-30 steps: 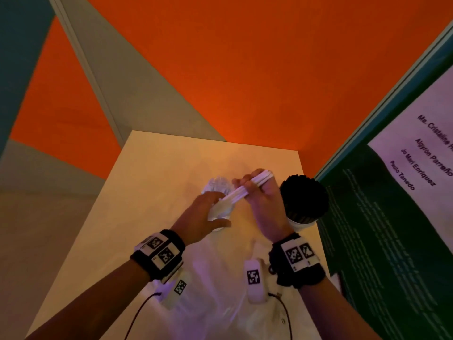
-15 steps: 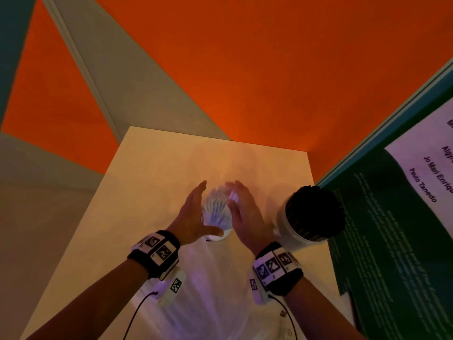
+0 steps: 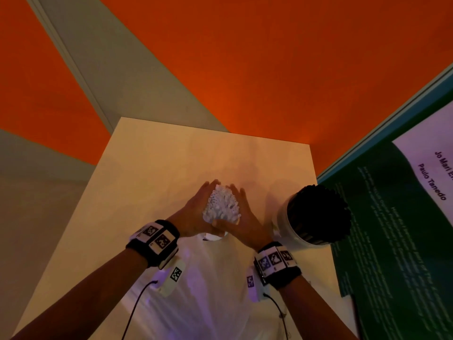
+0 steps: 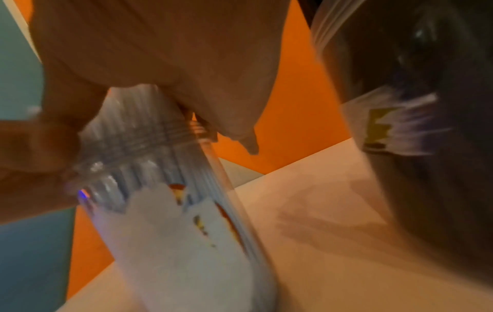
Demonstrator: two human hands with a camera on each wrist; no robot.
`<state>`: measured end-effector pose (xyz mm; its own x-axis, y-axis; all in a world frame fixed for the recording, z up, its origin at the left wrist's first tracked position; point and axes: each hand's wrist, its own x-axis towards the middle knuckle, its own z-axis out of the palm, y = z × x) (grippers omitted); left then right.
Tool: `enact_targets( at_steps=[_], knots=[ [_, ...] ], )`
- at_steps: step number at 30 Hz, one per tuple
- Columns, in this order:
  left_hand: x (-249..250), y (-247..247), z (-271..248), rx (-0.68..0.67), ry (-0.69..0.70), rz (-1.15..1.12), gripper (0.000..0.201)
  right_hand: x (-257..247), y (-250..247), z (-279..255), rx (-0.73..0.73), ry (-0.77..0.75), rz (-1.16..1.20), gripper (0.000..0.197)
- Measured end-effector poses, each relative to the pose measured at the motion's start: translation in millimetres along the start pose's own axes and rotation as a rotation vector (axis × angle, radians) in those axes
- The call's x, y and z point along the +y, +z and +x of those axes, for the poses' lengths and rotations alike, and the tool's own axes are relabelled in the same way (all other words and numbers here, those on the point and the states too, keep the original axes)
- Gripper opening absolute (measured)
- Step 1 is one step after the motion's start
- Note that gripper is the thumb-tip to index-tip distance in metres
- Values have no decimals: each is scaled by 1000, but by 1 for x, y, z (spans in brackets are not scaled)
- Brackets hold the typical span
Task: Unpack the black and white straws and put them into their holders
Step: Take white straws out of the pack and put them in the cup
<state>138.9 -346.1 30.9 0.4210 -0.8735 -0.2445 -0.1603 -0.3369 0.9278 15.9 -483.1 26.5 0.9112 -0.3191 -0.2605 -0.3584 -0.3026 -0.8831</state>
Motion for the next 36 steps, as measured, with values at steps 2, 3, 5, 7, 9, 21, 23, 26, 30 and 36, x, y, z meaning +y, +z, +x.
enact_targets(
  at_steps=[2,3,5,7,9,21,23,26,30,36],
  knots=[
    [8,2,1,20,38,-67,105,-7,5,3,15,-48,169,90],
    [10,1,2,42,65,-96,90,-9,7,2,49,-83,253,75],
    [14,-1,2,84,74,-149,67,-11,5,-1,107,-115,326,58],
    [13,-5,1,112,55,-155,68,-9,1,-2,107,-107,363,72],
    [10,-7,2,105,47,-98,83,-5,-1,2,64,-72,327,95],
    [11,-11,1,114,46,-45,124,-8,-4,2,64,-7,195,95],
    [0,-16,-10,179,18,-37,136,1,-11,-11,59,30,143,98],
    [-17,-19,-36,275,-27,-9,140,21,-19,-45,82,91,134,87],
    [-26,-2,-80,310,-10,192,101,44,-24,-105,172,66,-2,19],
    [-2,59,-132,-159,-21,644,49,56,-8,-182,-386,251,-334,29]
  ],
)
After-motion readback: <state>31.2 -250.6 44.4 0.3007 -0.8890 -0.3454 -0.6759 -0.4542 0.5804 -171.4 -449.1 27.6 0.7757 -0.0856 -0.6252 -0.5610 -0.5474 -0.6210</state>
